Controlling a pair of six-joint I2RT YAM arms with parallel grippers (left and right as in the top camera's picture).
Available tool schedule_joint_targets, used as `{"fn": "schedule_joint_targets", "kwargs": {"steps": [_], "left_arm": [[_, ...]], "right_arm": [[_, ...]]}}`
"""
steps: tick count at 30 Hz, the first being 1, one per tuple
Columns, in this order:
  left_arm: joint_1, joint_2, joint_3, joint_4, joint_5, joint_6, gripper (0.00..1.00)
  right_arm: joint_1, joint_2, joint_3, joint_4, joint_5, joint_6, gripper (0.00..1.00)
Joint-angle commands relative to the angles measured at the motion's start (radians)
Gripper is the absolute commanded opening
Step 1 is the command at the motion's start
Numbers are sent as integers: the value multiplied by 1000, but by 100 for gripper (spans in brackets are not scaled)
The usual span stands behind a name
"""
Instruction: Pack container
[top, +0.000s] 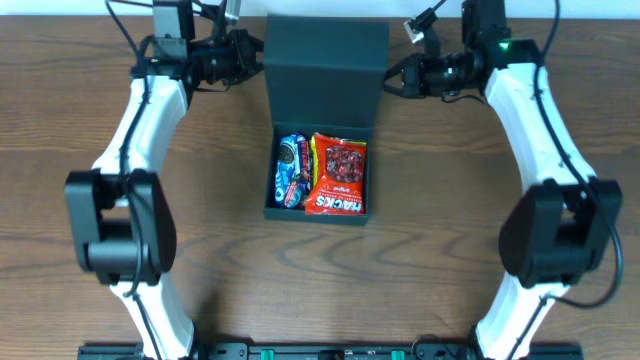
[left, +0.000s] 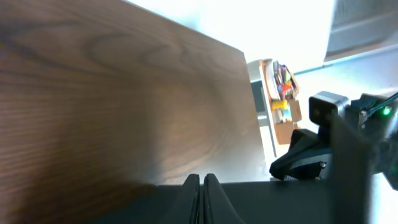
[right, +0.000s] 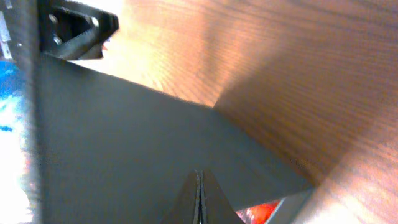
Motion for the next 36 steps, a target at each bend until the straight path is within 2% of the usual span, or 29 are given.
{"fn": "schedule_joint_targets", "kwargs": {"steps": [1, 5, 10, 13, 15, 18, 22, 28, 36], "left_arm": [[-2, -80, 24, -98, 17, 201, 6], [-2, -144, 24, -268, -9, 355, 6], [-3, -193, 24, -514, -177, 505, 6], [-2, -208, 24, -571, -264, 509, 6], [-2, -214, 24, -602, -304, 509, 6], [-2, -217, 24, -674, -422, 509, 6], [-2, -217, 1, -742, -544, 508, 6], [-2, -227, -60, -780, -545, 481, 6], [-2, -467, -60, -904, -694, 483, 6]], "right_arm": [[33, -68, 13, -89, 89, -161, 2], [77, -106, 13, -205, 197, -231, 2], [128, -112, 13, -314, 389, -247, 2], [131, -117, 13, -297, 507, -144, 2], [119, -119, 13, -280, 594, -26, 2], [92, -116, 9, -278, 642, 86, 2], [77, -113, -38, -274, 644, 114, 2], [58, -114, -139, -252, 684, 168, 2], [61, -263, -138, -290, 621, 106, 2]]}}
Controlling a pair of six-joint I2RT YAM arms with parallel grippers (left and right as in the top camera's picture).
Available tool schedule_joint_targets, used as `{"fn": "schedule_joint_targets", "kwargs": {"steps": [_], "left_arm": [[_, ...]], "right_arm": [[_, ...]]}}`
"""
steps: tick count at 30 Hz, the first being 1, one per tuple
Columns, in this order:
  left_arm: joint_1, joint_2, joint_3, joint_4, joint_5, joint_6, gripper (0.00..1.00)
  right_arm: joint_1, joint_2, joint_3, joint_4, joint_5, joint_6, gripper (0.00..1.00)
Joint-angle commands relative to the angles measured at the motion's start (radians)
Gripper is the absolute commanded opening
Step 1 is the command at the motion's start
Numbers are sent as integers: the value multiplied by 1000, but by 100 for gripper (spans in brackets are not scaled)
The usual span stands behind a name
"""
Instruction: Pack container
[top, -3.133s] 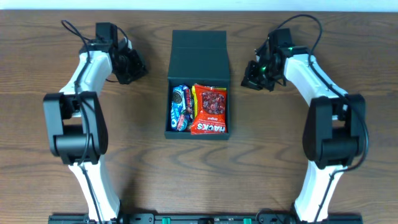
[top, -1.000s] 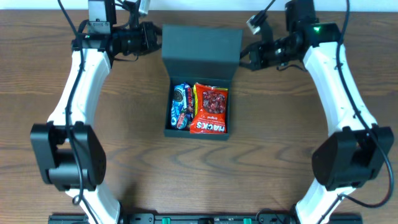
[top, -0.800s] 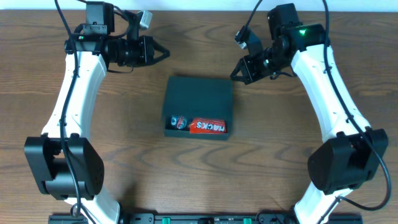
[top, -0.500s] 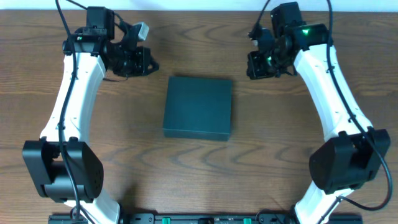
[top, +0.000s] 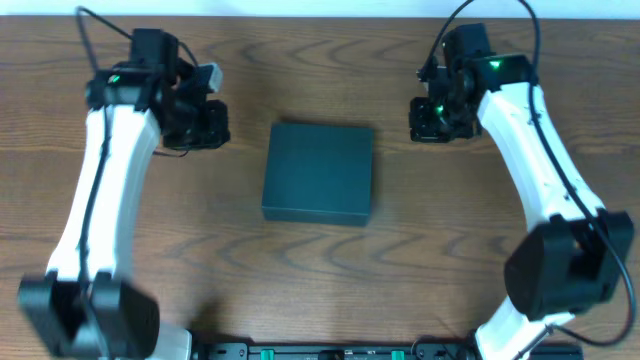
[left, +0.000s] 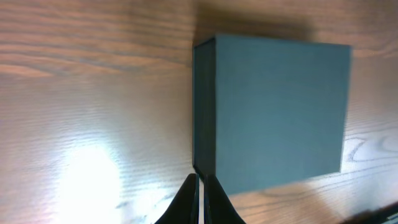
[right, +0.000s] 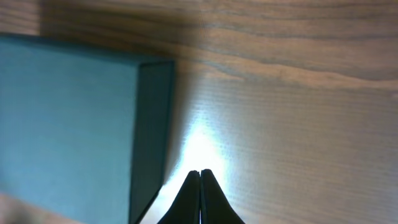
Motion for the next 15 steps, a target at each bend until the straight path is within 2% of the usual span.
{"fn": "schedule_joint_targets", "kwargs": {"steps": [1, 6, 13, 15], "left_arm": [[-1, -125, -2, -47, -62, 4, 6], [-1, -356, -117, -71, -50, 23, 6], [-2, -745, -410, -102, 14, 41, 6], [-2, -848, -473, -126, 61, 41, 6]], "right_arm": [[-13, -130, 1, -42, -66, -39, 2], [29, -365, -90, -99, -68, -68, 2], [155, -875, -544, -13, -68, 77, 2], [193, -1050, -678, -8, -69, 161, 2]]}}
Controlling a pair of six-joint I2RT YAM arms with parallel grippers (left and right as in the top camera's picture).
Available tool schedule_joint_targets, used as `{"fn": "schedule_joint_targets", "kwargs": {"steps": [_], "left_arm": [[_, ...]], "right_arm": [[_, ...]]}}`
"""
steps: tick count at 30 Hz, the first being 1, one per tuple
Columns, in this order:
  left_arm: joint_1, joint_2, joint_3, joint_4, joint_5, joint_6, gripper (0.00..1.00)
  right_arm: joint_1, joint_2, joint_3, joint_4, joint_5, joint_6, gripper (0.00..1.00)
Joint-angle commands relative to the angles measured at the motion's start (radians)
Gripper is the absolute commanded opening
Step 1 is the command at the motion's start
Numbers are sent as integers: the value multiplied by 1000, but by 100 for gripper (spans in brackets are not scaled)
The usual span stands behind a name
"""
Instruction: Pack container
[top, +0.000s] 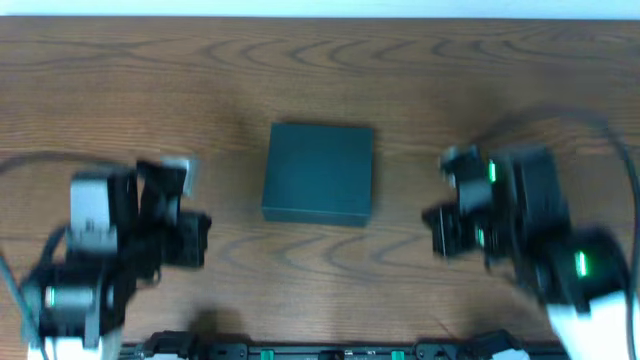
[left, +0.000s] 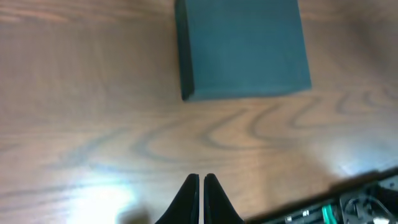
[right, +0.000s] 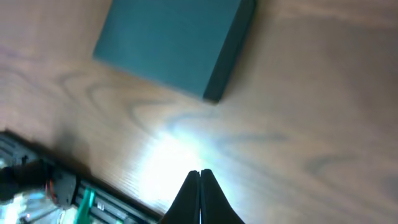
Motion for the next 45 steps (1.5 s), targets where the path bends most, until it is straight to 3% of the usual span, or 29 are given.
{"fn": "schedule_joint_targets", "kwargs": {"steps": [1, 5, 6, 7, 8, 9, 13, 27, 30, 37, 45], "left_arm": [[-2, -140, -92, -19, 83, 14, 6], [-2, -303, -211, -18, 154, 12, 6], [-2, -326, -232, -15, 156, -3, 6], [-2, -342, -249, -11, 156, -26, 33], [-2, -346, -256, -8, 154, -47, 68], [-2, -346, -260, -6, 154, -73, 95], [-2, -346, -261, -55, 145, -133, 95], [-3, -346, -261, -66, 142, -133, 95], [-11, -358, -261, -51, 39, -106, 95], [53, -566, -433, 330, -259, 14, 95], [123, -784, -808, 580, -285, 11, 95]], "right_arm": [[51, -232, -164, -5, -7, 165, 2], [71, -539, -316, -35, -44, 262, 2], [71, -590, -334, -39, -47, 284, 6], [71, -636, -348, -42, -47, 318, 31], [71, -661, -355, -43, -47, 345, 76], [71, -684, -360, -53, -50, 378, 99], [71, -694, -362, -57, -45, 439, 99], [71, -694, -362, -71, -45, 439, 99], [71, -694, -362, -71, -45, 439, 99], [71, -694, -362, -71, -45, 439, 99], [71, -694, -362, -71, -45, 439, 99]]}}
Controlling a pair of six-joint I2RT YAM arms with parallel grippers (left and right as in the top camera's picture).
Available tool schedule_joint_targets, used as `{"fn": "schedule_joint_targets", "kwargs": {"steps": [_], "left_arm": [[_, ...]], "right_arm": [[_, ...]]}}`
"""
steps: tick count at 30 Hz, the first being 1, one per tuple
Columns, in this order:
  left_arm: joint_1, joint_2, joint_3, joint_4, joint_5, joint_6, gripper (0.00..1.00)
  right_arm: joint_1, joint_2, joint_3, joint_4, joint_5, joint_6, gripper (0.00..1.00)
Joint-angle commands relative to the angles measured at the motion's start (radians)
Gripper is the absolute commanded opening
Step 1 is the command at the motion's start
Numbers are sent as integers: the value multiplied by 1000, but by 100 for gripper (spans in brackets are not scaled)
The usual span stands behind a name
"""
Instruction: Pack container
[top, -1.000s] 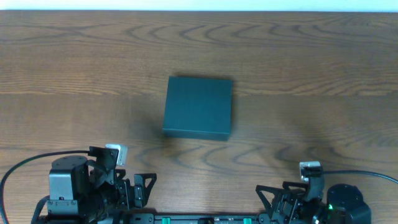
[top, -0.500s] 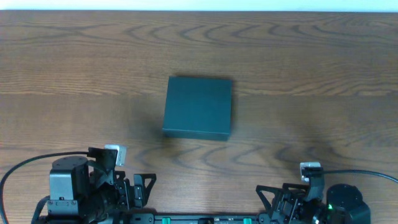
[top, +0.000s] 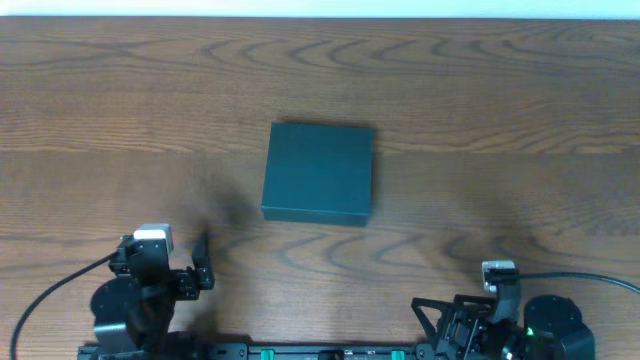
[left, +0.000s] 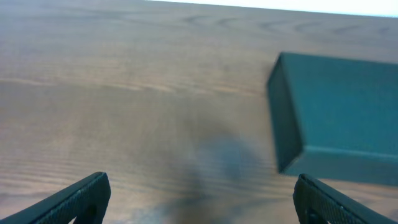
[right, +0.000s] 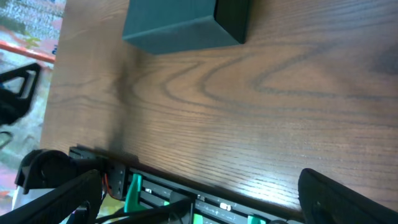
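Note:
The container is a dark teal box (top: 318, 172), lid down, flat in the middle of the wooden table (top: 480, 110); its contents are hidden. Both arms are folded at the table's front edge, well short of the box. My left gripper (left: 201, 205) is open, with fingers (left: 81, 196) spread wide over bare wood, and the box (left: 339, 118) lies ahead to its right. My right gripper (right: 202, 199) is also open and empty, and the box (right: 186, 18) sits far ahead at the top of its view.
A black mounting rail with green parts (right: 186, 205) runs along the table's front edge under the right gripper. The left arm's base (top: 140, 300) and the right arm's base (top: 545, 325) sit at the front corners. Nothing else stands on the wood.
Both arms have gone from partway back over the table's front half to folded at the front edge. Both grippers, shut then, are open now. The box has not moved.
The box first stood open with snack packets inside, both shut grippers at its raised lid. Then the lid was down and the grippers flanked the closed box. After that both arms were nearer the front, and now they rest folded there, open.

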Motion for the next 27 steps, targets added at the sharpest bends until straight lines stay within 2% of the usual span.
{"fn": "schedule_joint_targets", "kwargs": {"steps": [1, 9, 27], "left_arm": [[8, -66, -113, 76, -29, 11, 95], [7, -122, -308, 278, -29, 4, 95], [7, -122, -309, 281, -29, 4, 95]], "right_arm": [[10, -6, -3, 0, -3, 13, 99], [10, -6, -3, 0, -3, 13, 99], [10, -6, -3, 0, -3, 13, 99]]}}
